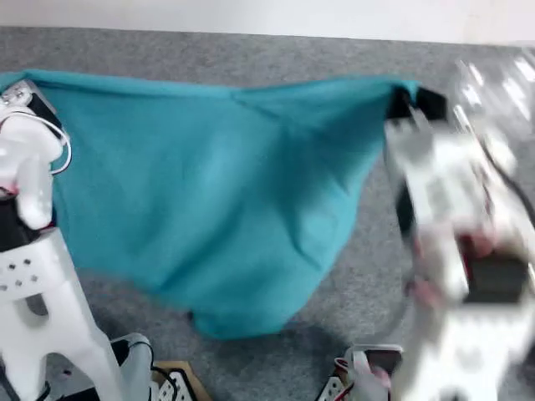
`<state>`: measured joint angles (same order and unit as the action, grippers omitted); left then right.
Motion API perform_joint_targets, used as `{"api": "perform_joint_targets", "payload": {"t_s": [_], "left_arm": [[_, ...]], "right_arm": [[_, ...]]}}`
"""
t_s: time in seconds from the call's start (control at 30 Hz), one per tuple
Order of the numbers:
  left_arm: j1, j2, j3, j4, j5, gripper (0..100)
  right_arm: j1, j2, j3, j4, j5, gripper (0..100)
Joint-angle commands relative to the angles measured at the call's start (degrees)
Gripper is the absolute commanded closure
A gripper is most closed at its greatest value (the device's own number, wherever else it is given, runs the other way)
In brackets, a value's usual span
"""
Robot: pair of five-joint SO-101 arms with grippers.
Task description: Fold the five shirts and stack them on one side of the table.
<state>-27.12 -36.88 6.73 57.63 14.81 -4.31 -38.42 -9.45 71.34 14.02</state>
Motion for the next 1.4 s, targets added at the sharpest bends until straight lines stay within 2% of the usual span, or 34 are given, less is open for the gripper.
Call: {"api": "perform_joint_targets", "payload": {"t_s": [0.0,0.13,0.33,0.57,0.7,0.93,1.07,1.2,1.37], "left_arm": [[-0.04,0.22,11.56,-21.54,0.18,99],[-0.04,0.22,21.32,-39.56,0.26,99],[1.36,0.31,31.96,-58.9,0.26,99],[2.77,8.4,43.21,-80.0,-0.09,99],[1.27,19.21,43.03,-85.63,-0.09,99],[1.01,38.81,37.76,-86.42,-0.09,99],[0.92,42.24,38.46,-85.89,-0.09,99],[1.36,38.99,42.24,-78.33,-0.09,99],[1.54,29.41,44.26,-60.04,-0.09,99]], "right_arm": [[0.4,6.46,8.84,-19.03,0.18,99.2],[-1.1,10.77,14.99,-33.8,0.18,99.2],[-2.86,15.87,18.33,-46.55,0.18,99.2],[-5.49,23.69,21.14,-47.08,0.18,99.2],[-8.4,25.1,28.44,-46.2,0.09,99.2],[-15.69,24.92,42.59,-46.11,0.09,99.2],[-18.95,24.84,45.23,-41.71,0.09,99.2],[-21.49,22.2,45.41,-33.27,0.18,99.2],[-23.96,12.88,45.76,-24.48,0.18,99.2]]}}
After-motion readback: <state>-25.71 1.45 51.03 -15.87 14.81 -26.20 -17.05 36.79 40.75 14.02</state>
